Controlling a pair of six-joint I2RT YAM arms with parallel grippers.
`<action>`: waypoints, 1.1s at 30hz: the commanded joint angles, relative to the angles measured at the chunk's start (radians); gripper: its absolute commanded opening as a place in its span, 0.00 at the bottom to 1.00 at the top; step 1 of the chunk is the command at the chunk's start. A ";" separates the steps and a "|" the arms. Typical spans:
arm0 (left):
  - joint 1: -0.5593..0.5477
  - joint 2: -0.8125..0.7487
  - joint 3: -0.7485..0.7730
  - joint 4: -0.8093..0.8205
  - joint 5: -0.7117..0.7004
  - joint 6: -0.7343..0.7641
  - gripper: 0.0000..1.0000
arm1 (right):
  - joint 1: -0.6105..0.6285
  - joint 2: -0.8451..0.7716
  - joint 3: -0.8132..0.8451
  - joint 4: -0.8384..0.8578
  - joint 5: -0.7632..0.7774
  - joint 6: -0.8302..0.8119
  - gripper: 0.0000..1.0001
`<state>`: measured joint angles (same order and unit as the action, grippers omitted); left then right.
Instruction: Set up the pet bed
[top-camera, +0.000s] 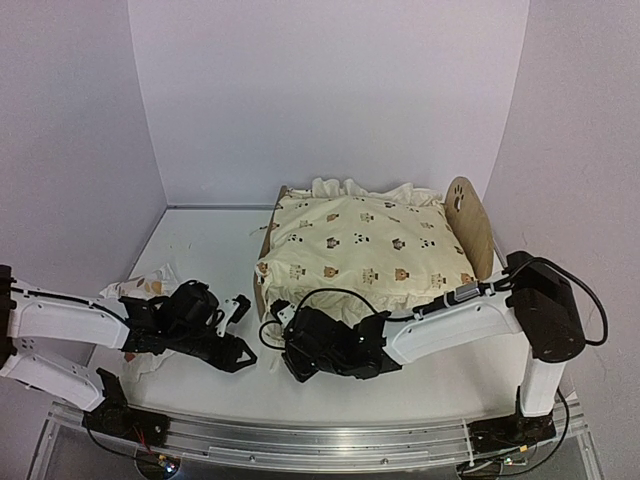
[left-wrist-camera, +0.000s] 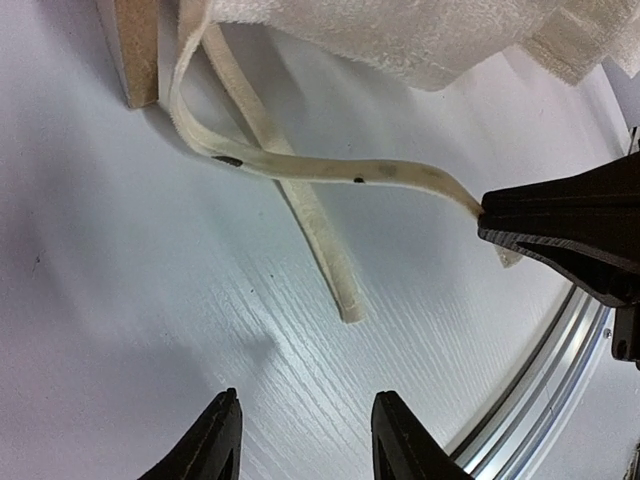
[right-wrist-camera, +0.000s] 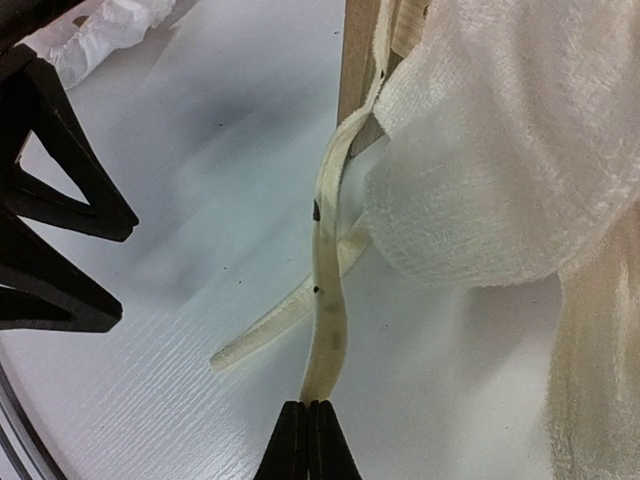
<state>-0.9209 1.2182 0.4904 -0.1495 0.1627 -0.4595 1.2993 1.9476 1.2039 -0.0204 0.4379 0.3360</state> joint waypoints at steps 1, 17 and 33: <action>-0.018 0.046 0.073 0.053 -0.008 0.021 0.47 | -0.041 -0.012 -0.012 -0.002 -0.086 -0.035 0.00; -0.194 0.349 0.275 -0.055 -0.321 -0.042 0.42 | -0.098 0.037 -0.071 0.024 -0.202 -0.031 0.00; -0.226 0.273 0.182 0.113 -0.340 -0.159 0.48 | -0.112 0.010 -0.115 0.098 -0.279 0.015 0.00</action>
<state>-1.1374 1.5963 0.7249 -0.1595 -0.1429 -0.5519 1.1941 1.9717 1.0922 0.0301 0.2163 0.3240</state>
